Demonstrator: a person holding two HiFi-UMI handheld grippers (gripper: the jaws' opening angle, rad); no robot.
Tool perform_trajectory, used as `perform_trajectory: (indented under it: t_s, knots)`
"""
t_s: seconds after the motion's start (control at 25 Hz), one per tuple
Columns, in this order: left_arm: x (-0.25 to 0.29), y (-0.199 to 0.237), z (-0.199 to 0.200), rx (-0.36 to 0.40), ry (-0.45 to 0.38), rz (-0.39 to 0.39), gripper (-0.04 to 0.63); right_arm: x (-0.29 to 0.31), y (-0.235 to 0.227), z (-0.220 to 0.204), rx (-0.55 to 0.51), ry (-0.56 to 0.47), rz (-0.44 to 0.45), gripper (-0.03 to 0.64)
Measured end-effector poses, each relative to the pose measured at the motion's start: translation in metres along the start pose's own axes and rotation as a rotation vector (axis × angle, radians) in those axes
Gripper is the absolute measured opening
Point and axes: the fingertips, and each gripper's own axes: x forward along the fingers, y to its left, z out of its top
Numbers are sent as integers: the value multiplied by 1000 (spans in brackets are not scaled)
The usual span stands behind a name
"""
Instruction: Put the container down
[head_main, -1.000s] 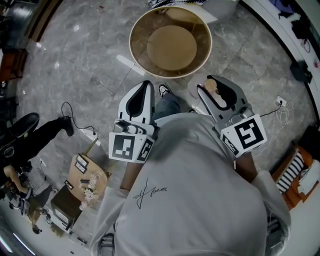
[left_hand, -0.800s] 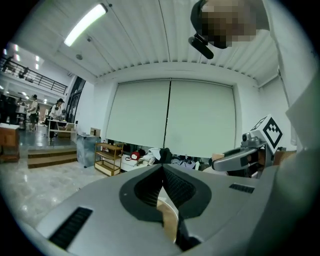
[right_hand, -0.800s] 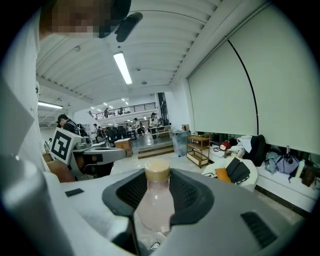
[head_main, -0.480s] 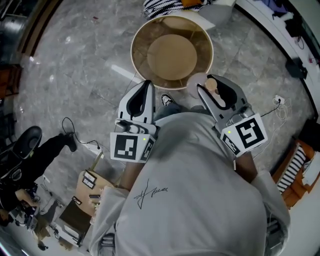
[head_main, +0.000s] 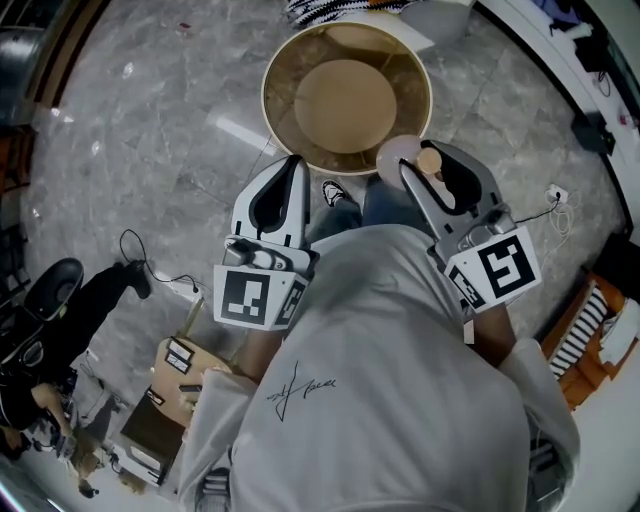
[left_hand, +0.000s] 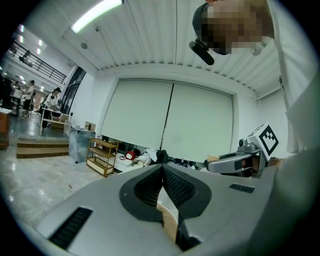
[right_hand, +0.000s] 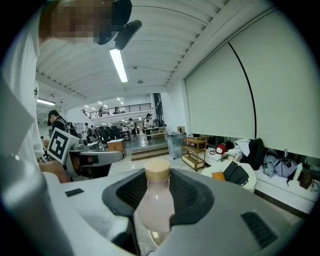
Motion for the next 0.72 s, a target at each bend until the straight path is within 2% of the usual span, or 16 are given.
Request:
perform_trajectory:
  t_s: [0.44, 0.72]
  knots:
    - [44, 7, -3, -23, 37, 67, 18, 26, -42, 4, -18, 3, 69, 147]
    - [74, 12, -1, -40, 44, 80, 18, 53, -66, 1, -43, 27, 109, 147]
